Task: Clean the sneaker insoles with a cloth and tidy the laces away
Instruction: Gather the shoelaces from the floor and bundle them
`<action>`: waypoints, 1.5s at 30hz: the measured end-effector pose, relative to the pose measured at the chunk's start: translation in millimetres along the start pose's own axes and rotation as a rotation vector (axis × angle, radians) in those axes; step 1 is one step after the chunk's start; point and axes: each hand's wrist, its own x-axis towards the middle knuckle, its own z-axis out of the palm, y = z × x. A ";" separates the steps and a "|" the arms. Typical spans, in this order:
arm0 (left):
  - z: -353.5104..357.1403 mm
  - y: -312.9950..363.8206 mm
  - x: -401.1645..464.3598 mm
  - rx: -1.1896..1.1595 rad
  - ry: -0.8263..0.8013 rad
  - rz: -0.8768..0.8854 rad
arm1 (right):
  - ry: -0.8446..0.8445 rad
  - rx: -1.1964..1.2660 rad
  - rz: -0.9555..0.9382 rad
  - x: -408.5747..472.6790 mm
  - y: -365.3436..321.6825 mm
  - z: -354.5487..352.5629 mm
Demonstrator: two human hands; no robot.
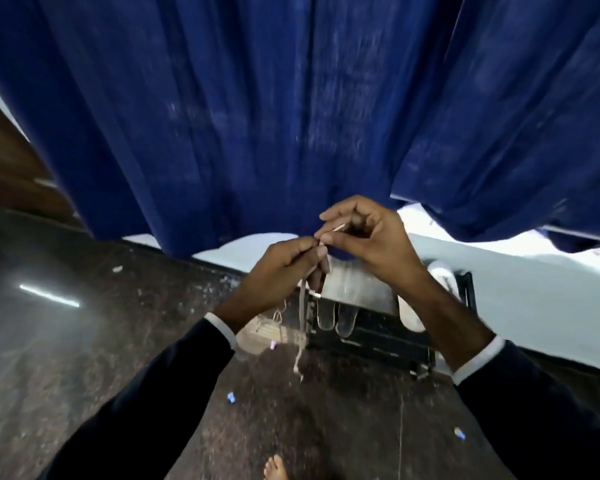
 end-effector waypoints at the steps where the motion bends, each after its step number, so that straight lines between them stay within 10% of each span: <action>1: 1.5 12.3 7.6 -0.027 -0.008 0.014 | 0.015 0.048 -0.025 3.2 -7.5 -7.7; 7: 23.5 76.9 52.9 -0.346 0.085 0.034 | 0.180 0.288 0.119 11.9 -10.6 -49.1; 17: 59.6 116.4 110.3 -0.588 0.188 0.003 | -0.025 0.546 0.365 -23.6 8.7 -88.5; 26: 71.6 134.4 120.3 -0.631 0.154 -0.014 | -0.182 0.433 0.504 -25.1 36.2 -108.7; 34: 69.4 115.3 113.0 -0.391 0.055 -0.192 | 0.053 0.291 0.695 20.4 17.7 -143.2; 45: 82.5 84.1 113.7 -0.475 0.383 -0.275 | -0.019 0.269 0.386 33.0 -63.2 -125.6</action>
